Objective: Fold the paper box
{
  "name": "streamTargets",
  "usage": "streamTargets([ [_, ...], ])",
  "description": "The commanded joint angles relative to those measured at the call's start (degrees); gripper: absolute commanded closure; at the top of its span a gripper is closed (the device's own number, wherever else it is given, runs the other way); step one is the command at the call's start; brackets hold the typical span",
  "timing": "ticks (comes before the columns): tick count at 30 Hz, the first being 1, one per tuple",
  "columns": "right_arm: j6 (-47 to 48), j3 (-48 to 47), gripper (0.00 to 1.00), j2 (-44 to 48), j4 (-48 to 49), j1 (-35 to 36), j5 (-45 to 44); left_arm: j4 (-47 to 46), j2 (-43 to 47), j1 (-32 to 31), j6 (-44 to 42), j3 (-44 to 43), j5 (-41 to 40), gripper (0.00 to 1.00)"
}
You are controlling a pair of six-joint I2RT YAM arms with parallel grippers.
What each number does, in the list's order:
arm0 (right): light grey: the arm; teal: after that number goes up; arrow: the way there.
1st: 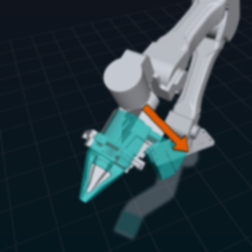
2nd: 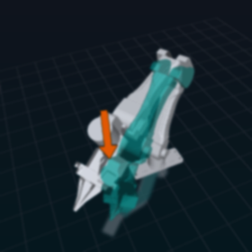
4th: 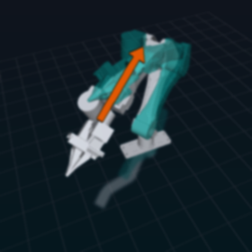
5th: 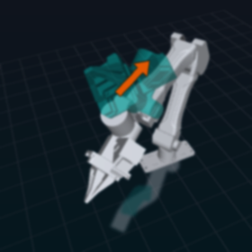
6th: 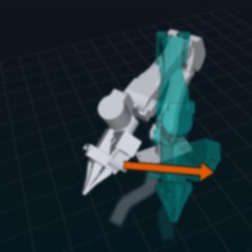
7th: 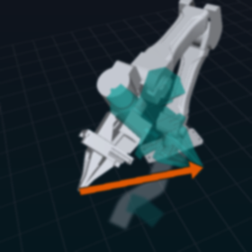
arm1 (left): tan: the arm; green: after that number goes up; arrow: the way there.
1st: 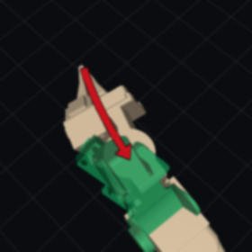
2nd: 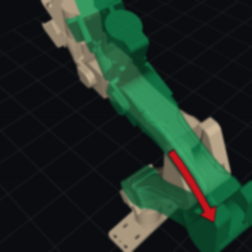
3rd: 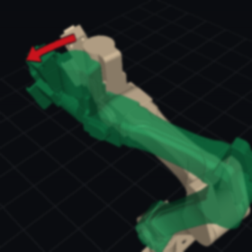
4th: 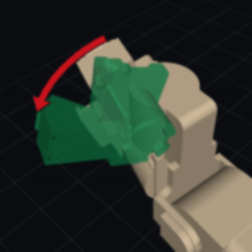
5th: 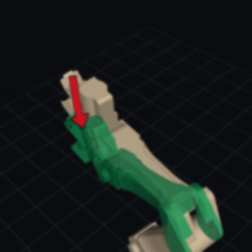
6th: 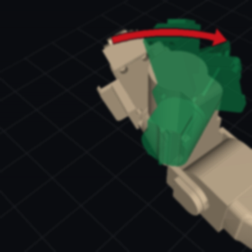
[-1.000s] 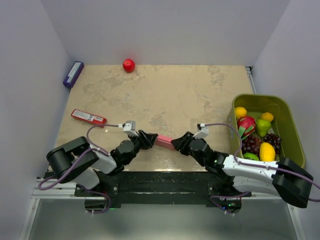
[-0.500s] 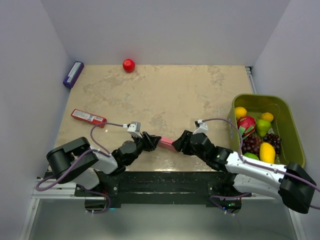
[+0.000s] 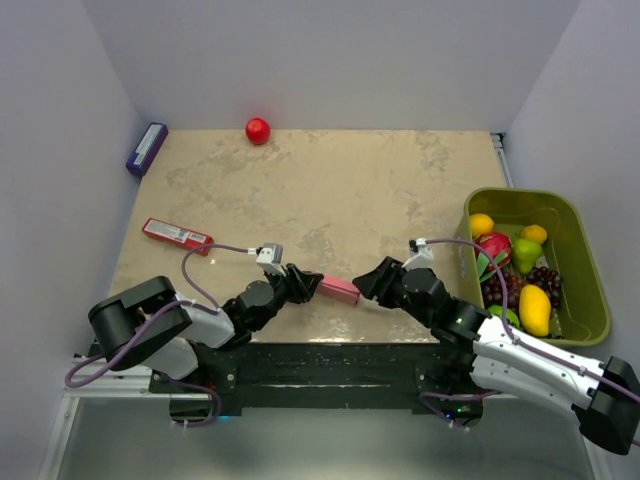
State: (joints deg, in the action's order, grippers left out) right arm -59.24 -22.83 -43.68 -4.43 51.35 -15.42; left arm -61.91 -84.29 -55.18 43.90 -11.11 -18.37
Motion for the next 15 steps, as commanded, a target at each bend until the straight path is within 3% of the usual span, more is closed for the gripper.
streamTargets([
  [1,-1.75,2.87,0.46,1.23,-0.85,-0.11,0.39,13.57,-1.67,-0.9,-3.03,1.53,2.29,1.0],
  [15,-2.46,5.25,0.52,-0.44,1.88,-0.2,1.44,13.83,-1.67,-0.9,-2.94,1.45,2.11,1.0],
])
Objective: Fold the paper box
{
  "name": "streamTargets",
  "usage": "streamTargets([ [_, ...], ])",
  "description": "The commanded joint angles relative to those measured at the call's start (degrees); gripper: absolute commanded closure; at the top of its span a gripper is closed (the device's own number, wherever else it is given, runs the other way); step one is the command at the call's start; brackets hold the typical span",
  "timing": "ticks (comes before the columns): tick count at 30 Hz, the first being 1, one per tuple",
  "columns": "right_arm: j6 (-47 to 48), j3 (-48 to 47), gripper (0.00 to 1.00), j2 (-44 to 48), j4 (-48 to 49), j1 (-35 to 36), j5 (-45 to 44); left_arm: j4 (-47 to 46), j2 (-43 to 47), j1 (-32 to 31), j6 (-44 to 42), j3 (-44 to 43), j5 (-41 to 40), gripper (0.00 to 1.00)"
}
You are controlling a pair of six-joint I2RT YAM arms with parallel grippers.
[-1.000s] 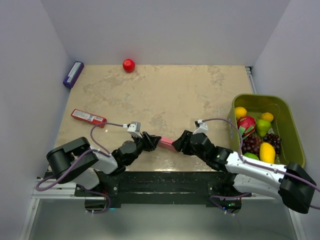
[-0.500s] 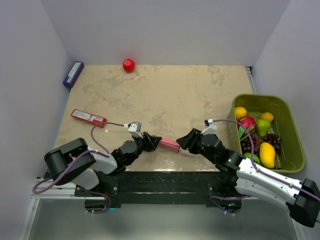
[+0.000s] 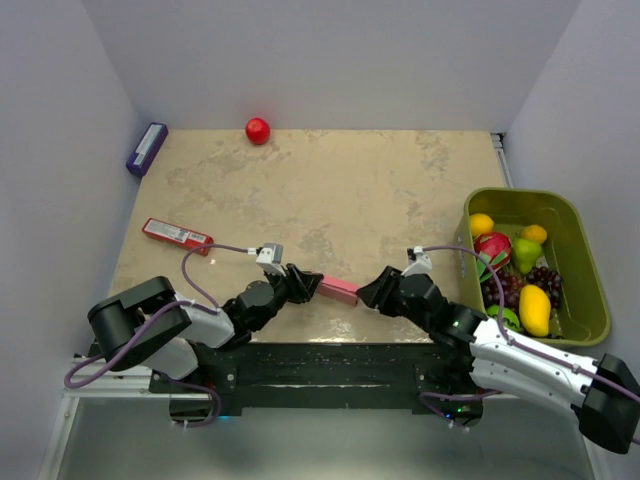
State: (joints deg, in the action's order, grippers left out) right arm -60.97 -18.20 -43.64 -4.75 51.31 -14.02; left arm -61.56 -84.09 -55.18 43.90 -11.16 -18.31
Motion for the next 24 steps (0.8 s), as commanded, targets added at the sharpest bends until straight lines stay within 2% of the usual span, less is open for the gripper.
streamTargets([
  [1,-0.82,0.79,0.52,-0.48,2.38,-0.16,0.05,13.48,-1.86,-0.9,-2.94,1.49,1.96,1.0],
  [24,0.06,-0.09,0.52,-1.1,4.4,-2.35,2.42,13.57,-1.77,-0.9,-2.86,1.75,2.31,1.0],
])
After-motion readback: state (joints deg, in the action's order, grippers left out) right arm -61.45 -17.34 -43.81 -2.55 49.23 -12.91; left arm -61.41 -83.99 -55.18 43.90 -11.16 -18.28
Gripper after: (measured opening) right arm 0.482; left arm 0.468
